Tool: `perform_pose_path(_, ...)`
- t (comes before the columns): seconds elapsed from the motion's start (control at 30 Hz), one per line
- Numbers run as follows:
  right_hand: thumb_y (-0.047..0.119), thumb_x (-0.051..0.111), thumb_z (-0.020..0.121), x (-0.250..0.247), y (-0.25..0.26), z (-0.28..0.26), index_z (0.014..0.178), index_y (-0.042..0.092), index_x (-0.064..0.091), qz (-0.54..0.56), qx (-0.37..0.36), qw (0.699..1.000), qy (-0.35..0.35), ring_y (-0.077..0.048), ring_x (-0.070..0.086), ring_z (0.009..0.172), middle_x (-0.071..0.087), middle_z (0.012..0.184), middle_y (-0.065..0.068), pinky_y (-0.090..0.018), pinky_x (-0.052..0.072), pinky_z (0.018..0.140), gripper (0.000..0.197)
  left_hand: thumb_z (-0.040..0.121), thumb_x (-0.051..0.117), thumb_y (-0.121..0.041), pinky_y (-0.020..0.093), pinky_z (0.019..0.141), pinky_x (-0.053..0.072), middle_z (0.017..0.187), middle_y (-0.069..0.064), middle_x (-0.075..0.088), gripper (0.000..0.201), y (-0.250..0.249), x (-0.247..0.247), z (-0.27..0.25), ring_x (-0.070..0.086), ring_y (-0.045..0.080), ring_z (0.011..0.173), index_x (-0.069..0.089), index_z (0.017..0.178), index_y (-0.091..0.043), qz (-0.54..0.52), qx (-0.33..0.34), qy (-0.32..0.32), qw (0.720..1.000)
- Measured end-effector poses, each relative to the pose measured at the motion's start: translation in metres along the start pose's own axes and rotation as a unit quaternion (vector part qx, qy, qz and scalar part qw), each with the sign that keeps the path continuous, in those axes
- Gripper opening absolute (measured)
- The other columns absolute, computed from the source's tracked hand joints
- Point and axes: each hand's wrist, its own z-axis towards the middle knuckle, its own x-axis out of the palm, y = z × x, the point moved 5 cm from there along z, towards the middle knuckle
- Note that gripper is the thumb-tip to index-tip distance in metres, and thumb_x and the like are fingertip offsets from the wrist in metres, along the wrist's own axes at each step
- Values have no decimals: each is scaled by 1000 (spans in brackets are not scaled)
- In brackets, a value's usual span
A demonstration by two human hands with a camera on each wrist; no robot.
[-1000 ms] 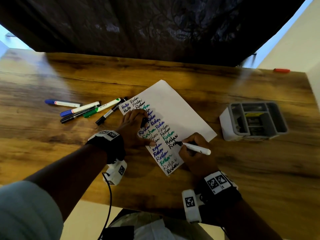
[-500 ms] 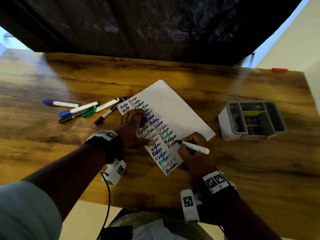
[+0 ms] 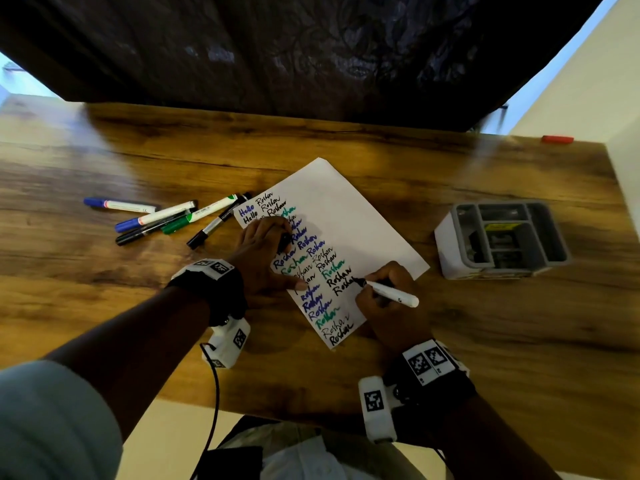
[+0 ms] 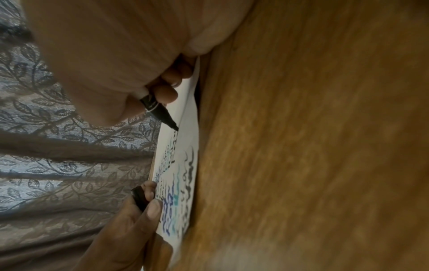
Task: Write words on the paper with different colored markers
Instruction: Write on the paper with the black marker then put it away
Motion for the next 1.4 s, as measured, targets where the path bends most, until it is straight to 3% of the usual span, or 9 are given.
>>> perform_pose_path(0.3,20,57,83,-4,-3,4,83,-1,58,73,41,996,-10,-21,57,64,61,75,-10,-28,51,58,21,42,59,-90,48,116,17,142,-8,25,110,3,3,0,18,21,137,34,128,-26,2,2,3,1000)
perform_pose_path(0.47,-11,68,82,-5,-9,7,84,2,58,110,81,991,0,-13,58,70,61,75,-4,-25,52,62,17,42,62,-88,47,116,17,141,-7,26,113,1,1,-3,19,22,136,33,131,-26,-6,-1,-4,1000)
perform_pose_path(0.6,16,67,82,-8,-3,10,90,12,58,166,131,977,34,-1,61,77,62,81,5,-10,50,68,12,41,56,-92,49,116,19,141,-7,25,115,-1,1,-2,19,22,136,33,132,-25,-4,-1,0,1000)
perform_pose_path(0.77,27,67,82,-19,-5,19,88,10,60,142,152,975,72,-15,60,77,64,83,-8,-27,54,70,19,41,56,-91,44,116,19,140,-8,26,109,-5,-6,-5,18,18,134,37,126,-25,-13,-10,26,1000)
perform_pose_path(0.83,34,67,83,-25,-7,22,88,24,59,101,159,977,105,-13,61,77,64,83,0,-35,56,69,14,49,52,-93,44,112,26,136,-7,31,97,-3,-7,-3,24,17,129,41,120,-28,-28,-29,46,998)
perform_pose_path(0.93,29,74,84,-40,13,36,91,32,62,90,142,981,100,-8,65,81,68,89,8,-29,56,70,14,76,50,-73,42,93,44,118,0,50,52,2,-25,4,47,22,114,48,105,-29,-146,-61,9,987)
perform_pose_path(1.13,30,70,87,-62,79,76,94,25,73,159,120,977,77,-3,68,84,75,94,11,-20,53,71,9,101,39,-40,17,58,43,78,-7,58,21,-41,-90,-10,56,1,65,51,95,-25,-239,102,-50,964)
perform_pose_path(1.23,26,65,91,-63,114,94,88,14,72,160,58,984,55,5,62,69,72,86,15,-4,41,61,15,100,37,-45,26,58,47,79,-10,60,16,-60,-99,-15,59,7,68,46,91,-35,-213,144,-39,966)
perform_pose_path(1.4,17,64,92,-63,136,105,96,13,71,142,4,988,54,6,60,63,71,78,7,-3,39,58,9,99,41,-40,23,63,45,79,-13,58,15,-76,-101,-17,54,5,70,49,90,-31,-195,174,-51,964)
